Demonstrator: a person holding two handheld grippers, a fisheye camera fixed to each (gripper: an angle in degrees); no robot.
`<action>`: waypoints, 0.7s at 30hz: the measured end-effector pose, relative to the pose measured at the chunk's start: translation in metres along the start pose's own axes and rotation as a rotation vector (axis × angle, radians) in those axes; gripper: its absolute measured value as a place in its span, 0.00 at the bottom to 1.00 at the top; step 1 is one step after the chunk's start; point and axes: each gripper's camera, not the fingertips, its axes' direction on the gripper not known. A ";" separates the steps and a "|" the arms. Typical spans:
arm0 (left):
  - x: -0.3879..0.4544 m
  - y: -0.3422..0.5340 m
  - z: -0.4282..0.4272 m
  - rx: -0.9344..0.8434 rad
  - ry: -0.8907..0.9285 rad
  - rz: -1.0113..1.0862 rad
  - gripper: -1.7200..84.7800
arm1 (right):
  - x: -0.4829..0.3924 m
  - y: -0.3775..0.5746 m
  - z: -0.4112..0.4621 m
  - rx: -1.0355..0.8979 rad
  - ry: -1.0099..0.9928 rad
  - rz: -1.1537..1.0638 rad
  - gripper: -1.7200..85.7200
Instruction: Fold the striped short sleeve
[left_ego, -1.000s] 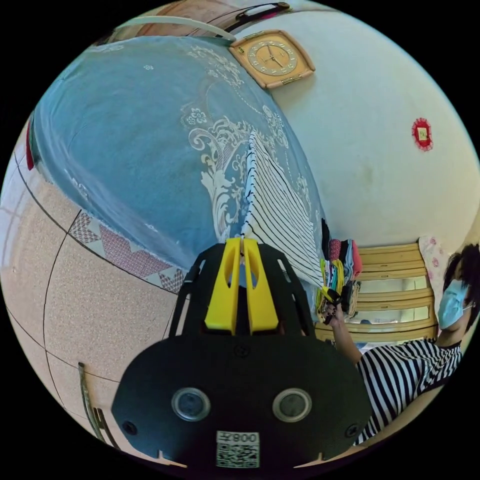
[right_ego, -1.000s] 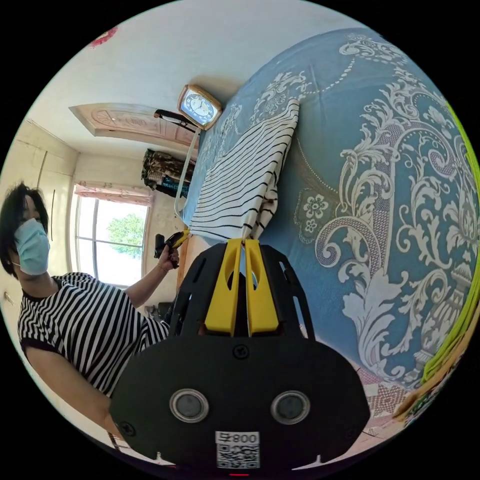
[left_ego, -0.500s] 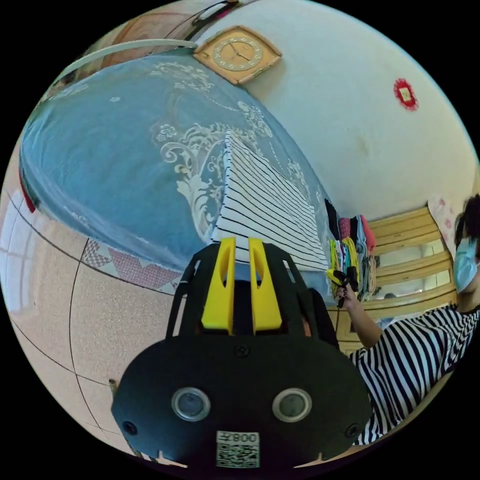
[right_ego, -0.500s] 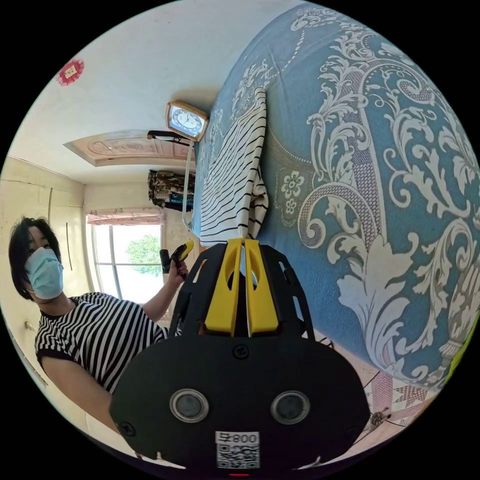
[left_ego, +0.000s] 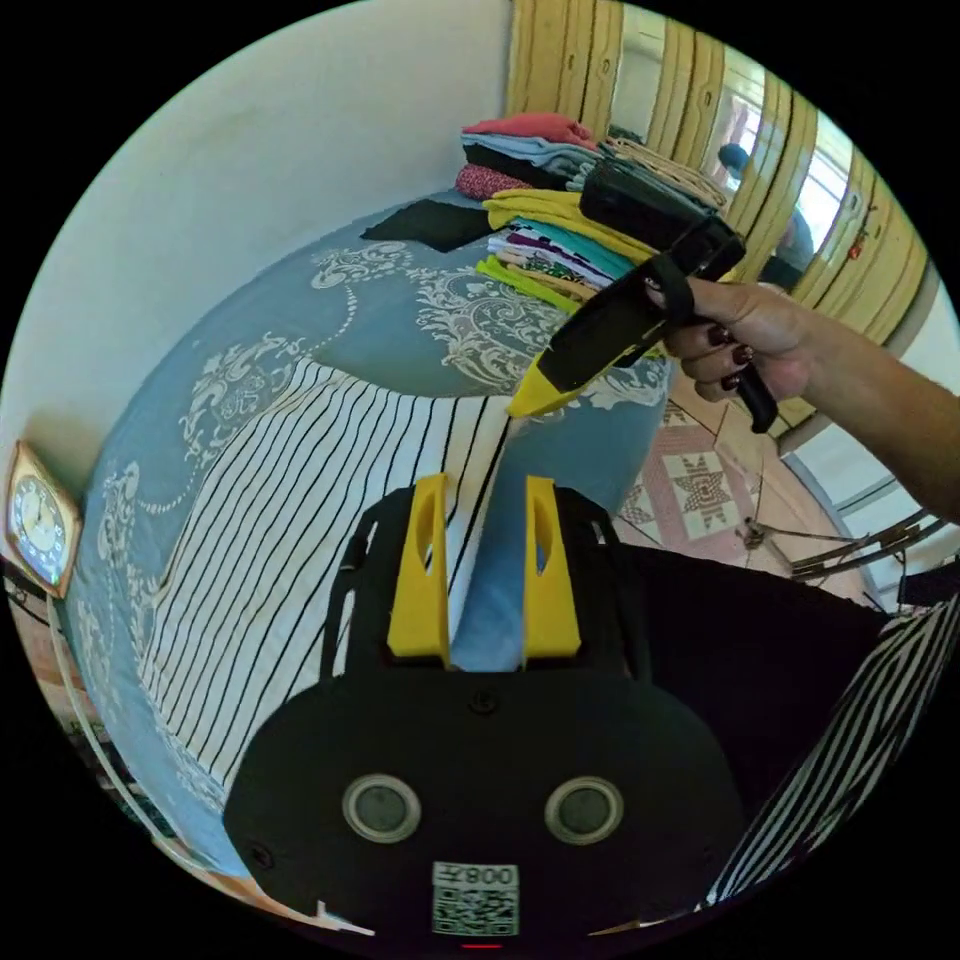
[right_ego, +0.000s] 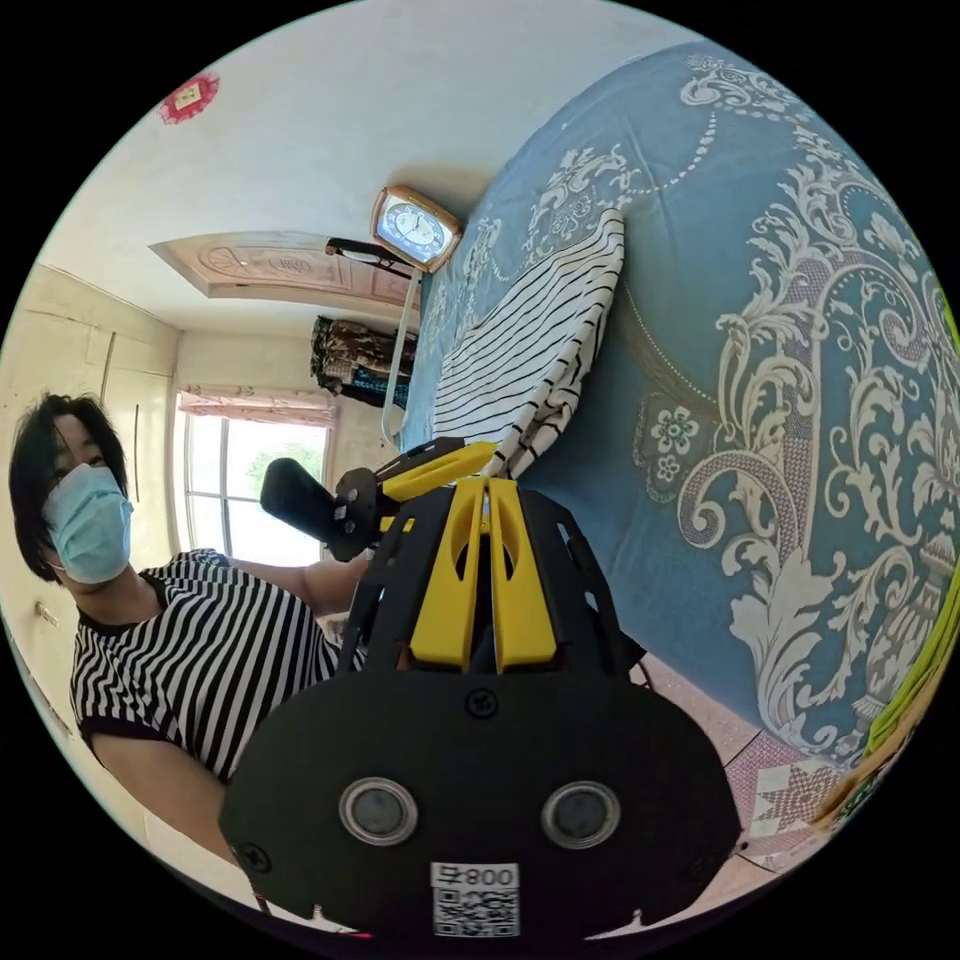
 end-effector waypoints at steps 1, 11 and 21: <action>0.010 -0.008 0.007 -0.021 -0.084 0.005 0.08 | -0.001 -0.002 0.002 -0.006 0.002 -0.004 0.03; -0.035 0.015 0.002 0.167 0.174 -0.418 0.03 | 0.039 -0.029 -0.011 0.168 -0.095 0.043 0.05; -0.035 0.026 0.009 0.201 0.226 -0.464 0.03 | 0.116 -0.127 0.050 0.229 -0.228 0.244 0.15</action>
